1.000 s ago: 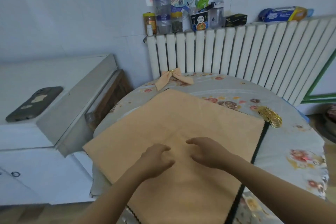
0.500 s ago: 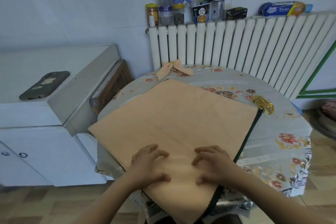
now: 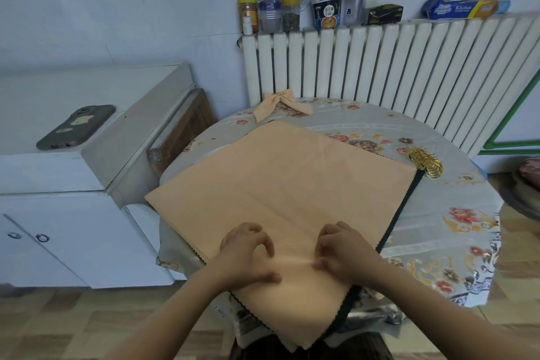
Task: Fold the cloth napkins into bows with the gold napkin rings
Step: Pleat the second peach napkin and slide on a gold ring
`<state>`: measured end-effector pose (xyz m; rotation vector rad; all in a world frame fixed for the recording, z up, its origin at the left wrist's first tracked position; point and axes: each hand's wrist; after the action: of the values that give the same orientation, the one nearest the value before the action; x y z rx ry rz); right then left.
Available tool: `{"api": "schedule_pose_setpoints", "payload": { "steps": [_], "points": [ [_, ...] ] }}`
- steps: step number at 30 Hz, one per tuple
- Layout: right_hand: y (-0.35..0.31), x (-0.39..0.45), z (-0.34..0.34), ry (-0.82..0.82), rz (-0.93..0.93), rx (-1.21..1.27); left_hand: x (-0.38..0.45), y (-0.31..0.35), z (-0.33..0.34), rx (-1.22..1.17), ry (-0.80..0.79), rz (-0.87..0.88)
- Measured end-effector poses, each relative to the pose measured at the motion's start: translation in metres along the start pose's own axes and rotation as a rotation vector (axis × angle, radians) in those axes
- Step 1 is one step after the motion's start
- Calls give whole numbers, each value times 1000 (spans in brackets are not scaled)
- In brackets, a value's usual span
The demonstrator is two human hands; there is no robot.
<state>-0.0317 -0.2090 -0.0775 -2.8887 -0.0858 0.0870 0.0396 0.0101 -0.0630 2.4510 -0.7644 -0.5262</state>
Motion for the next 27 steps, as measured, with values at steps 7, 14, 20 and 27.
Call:
{"api": "schedule_pose_setpoints", "payload": {
  "steps": [7, 14, 20, 27],
  "points": [
    [-5, 5, -11, -50, 67, 39, -1, -2, -7, -12, -104, -11],
    [-7, -5, -15, 93, 137, 173, 8, 2, -6, -15, 149, -26],
    [2, -3, -30, 45, 165, 108, 10, 0, -21, 9, 215, -20],
    [6, 7, -57, 39, 153, 102, 10, 12, -56, 78, 152, 70]
  ]
}}
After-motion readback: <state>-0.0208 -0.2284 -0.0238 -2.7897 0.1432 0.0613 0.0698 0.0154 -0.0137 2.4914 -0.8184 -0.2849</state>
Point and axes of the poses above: each hand's wrist, its own x-axis towards the middle knuckle, its own z-axis out of the palm, y = z × x, and after that the axes turned 9 degrees about -x, right-handed
